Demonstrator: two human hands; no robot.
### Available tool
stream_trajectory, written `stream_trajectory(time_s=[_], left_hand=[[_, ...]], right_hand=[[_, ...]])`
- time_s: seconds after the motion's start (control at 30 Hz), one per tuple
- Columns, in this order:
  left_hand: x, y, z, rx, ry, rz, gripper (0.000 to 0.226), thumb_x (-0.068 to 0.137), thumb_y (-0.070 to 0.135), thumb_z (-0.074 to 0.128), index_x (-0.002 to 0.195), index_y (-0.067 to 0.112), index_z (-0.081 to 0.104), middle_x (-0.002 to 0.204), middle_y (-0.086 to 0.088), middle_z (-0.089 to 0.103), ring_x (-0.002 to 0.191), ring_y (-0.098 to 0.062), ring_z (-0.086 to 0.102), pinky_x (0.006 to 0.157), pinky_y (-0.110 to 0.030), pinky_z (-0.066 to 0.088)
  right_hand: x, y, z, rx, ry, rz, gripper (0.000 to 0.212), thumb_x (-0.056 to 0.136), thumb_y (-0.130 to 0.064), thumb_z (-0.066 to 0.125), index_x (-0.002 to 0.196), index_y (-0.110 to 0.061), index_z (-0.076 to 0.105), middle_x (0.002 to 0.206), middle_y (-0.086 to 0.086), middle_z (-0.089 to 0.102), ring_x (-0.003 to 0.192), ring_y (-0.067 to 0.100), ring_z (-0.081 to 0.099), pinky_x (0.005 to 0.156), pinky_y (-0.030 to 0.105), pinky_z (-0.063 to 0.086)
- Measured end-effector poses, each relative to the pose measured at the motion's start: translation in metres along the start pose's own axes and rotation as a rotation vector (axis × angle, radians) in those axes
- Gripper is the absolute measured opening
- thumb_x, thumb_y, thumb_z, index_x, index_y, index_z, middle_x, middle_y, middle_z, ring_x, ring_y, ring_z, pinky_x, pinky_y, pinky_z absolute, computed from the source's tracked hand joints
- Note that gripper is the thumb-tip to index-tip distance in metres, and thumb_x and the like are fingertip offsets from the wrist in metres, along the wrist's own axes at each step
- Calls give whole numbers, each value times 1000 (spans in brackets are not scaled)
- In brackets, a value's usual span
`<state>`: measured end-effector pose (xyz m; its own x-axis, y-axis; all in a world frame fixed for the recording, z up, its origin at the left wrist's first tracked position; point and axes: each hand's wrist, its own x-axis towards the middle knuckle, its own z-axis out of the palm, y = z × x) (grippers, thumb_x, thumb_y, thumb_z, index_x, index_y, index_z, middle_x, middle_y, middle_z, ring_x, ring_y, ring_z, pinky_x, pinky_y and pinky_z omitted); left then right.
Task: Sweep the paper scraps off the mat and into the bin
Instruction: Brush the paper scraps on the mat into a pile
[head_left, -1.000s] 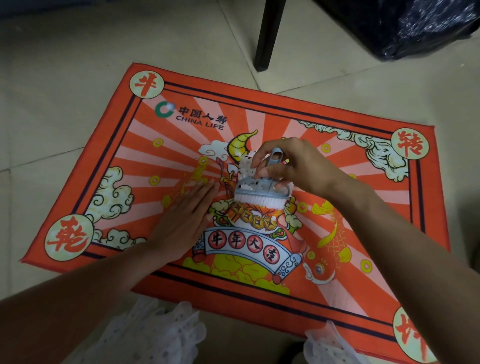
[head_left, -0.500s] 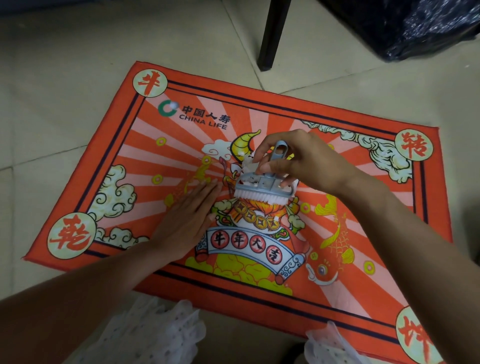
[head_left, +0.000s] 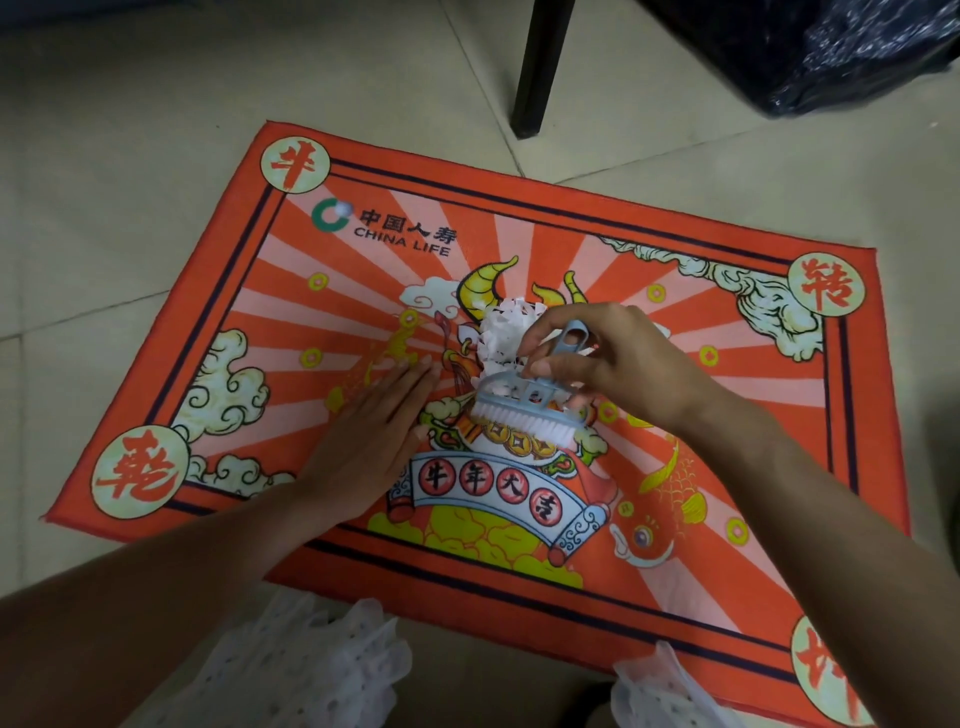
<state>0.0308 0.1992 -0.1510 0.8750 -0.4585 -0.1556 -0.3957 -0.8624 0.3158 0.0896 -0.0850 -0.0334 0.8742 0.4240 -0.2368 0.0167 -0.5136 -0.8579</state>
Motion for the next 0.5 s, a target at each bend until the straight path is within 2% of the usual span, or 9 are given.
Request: stream_trajectory(time_s=[0.1, 0.17, 0.4, 0.5], left_hand=[[0, 0, 0, 3, 2, 3, 60, 104, 44, 14, 156, 27, -8, 164, 9, -8, 150, -6, -11, 121, -31, 5], [0, 0, 0, 8, 0, 4, 60, 104, 44, 13, 156, 26, -8, 165, 9, -7, 150, -7, -11, 122, -31, 6], [1, -1, 1, 15, 3, 3, 60, 103, 46, 11, 156, 26, -10, 165, 8, -8, 150, -8, -10, 122, -32, 6], [0, -1, 2, 13, 1, 9, 60, 103, 46, 11, 156, 26, -11, 165, 8, -8, 150, -8, -10, 122, -32, 6]], right_hand=[[7, -5, 0, -92, 27, -60, 9, 89, -15, 70, 97, -18, 69, 91, -1, 73, 69, 18, 71, 54, 34, 60], [10, -9, -2, -102, 33, -71, 10, 89, -12, 70, 98, -15, 70, 92, 1, 74, 71, 12, 71, 54, 29, 59], [14, -23, -15, -92, -6, -56, 11, 88, -12, 72, 98, -14, 70, 91, 9, 74, 78, 21, 70, 53, 22, 57], [13, -26, -15, -95, -22, -52, 11, 88, -13, 72, 98, -15, 70, 92, 9, 74, 79, 23, 71, 54, 24, 58]])
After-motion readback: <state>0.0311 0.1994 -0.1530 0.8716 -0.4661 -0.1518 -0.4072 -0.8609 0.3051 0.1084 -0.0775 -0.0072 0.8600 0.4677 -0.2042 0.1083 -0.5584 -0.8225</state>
